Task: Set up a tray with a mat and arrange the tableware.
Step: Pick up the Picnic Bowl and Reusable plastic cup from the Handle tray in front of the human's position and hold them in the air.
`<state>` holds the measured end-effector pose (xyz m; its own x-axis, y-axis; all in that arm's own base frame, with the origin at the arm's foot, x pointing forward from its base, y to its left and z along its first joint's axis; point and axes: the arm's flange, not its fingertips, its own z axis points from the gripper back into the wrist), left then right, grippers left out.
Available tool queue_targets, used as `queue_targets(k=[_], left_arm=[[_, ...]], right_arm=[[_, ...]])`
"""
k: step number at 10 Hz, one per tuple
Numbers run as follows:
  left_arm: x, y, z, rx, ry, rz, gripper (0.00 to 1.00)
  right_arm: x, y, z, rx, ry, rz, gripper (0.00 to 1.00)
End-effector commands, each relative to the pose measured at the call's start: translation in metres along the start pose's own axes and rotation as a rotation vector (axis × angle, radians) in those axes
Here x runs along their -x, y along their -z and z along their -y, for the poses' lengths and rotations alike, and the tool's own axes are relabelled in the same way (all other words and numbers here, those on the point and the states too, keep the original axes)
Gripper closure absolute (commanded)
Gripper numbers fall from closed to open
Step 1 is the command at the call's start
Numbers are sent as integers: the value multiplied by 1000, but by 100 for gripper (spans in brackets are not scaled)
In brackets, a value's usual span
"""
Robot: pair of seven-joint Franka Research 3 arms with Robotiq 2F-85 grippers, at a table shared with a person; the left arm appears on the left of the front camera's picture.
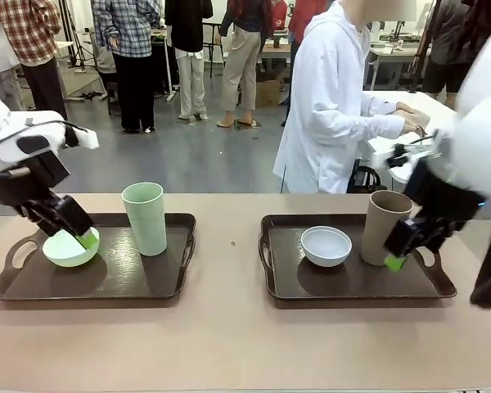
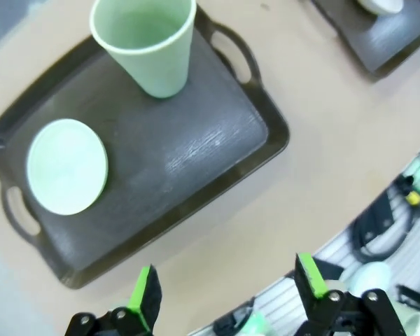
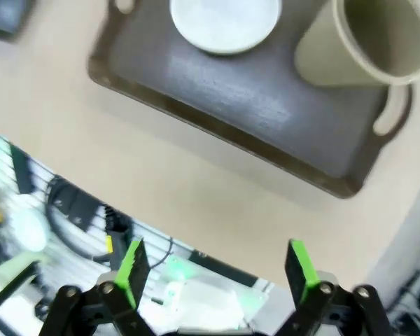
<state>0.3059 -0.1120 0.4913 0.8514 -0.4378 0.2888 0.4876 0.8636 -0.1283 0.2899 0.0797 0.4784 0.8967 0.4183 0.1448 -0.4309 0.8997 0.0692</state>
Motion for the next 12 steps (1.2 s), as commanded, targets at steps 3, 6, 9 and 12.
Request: queue_targets(k=[3, 6, 9, 12], left_arm=[[14, -37, -58, 316, -122, 104, 0], [40, -64, -111, 487, -241, 203, 0], [74, -70, -158, 576, -354, 247, 0], [110, -56, -189, 619, -464, 219, 0]], right_arm=[[55, -10, 115, -400, 232, 144, 0], [87, -4, 171, -600, 385, 247, 0], [121, -4, 201, -709, 425, 344, 0], [143, -3, 212, -751, 440, 390, 0]])
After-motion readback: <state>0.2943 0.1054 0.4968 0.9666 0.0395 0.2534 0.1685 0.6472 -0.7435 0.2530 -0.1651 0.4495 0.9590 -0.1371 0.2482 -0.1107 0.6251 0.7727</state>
